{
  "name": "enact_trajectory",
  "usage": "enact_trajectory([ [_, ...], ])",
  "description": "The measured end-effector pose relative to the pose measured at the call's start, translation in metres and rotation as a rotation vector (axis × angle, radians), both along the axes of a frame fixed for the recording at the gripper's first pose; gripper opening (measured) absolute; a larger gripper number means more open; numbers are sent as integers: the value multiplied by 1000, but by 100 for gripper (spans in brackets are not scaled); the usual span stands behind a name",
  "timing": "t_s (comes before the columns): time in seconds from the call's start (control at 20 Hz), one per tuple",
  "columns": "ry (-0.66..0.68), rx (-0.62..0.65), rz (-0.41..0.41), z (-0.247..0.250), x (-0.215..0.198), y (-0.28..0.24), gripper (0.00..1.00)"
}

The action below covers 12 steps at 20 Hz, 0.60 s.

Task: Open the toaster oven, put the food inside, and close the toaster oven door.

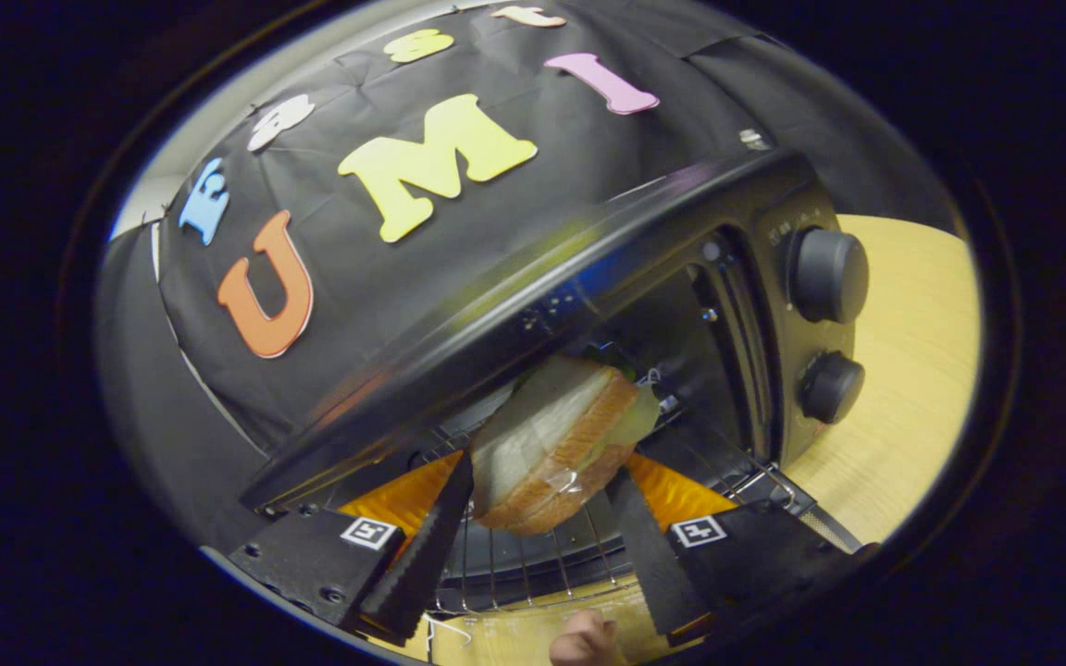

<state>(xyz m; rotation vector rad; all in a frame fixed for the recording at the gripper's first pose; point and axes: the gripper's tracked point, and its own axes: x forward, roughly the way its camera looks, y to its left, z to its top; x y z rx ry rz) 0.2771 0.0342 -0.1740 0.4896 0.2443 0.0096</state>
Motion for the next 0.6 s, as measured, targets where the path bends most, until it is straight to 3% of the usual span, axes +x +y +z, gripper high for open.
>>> enact_trajectory([
  [0.1,28,-66,14,-4,-2,3,99],
  [0.3,84,-205,77,-11,-8,13,99],
  [0.5,121,-219,106,-17,-20,21,100],
  [0.6,139,-325,116,-23,-27,24,100],
])
